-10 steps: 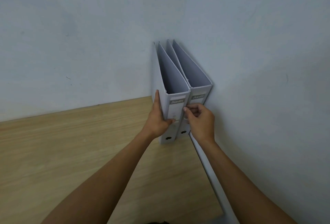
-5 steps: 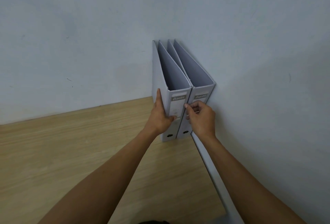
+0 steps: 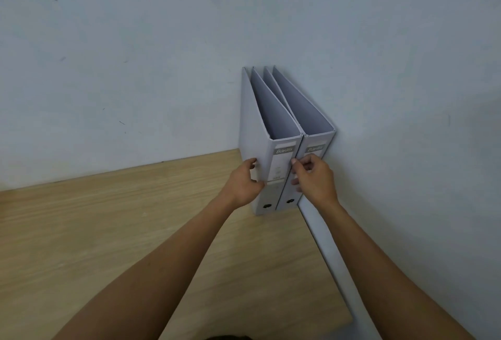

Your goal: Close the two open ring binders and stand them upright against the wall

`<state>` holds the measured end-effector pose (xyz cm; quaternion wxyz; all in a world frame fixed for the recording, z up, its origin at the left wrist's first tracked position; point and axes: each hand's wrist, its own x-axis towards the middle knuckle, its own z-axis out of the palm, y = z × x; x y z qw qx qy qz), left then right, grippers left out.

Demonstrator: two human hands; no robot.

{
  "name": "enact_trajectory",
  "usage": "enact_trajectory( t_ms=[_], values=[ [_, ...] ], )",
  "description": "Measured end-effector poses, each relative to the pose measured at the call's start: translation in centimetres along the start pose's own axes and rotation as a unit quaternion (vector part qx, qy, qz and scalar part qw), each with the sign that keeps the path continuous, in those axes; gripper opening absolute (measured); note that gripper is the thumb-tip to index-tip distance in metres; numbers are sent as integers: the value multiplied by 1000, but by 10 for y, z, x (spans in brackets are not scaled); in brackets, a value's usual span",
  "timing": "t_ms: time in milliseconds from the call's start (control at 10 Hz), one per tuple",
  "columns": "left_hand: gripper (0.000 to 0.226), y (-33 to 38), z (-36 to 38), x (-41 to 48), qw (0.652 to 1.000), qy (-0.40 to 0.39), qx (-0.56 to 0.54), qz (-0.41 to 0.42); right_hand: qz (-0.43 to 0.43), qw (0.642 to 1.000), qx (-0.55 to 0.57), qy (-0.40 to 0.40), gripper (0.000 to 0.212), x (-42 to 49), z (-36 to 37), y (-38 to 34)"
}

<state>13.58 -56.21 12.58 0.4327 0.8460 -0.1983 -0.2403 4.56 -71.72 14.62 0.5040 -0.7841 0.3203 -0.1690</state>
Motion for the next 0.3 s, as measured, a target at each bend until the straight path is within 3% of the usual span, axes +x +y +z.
enact_trajectory(
  t_ms=[300],
  values=[
    [63, -25, -68, -45, 1000, 20, -12, 11, 60, 984, -96, -136, 28, -35, 27, -17]
  ],
)
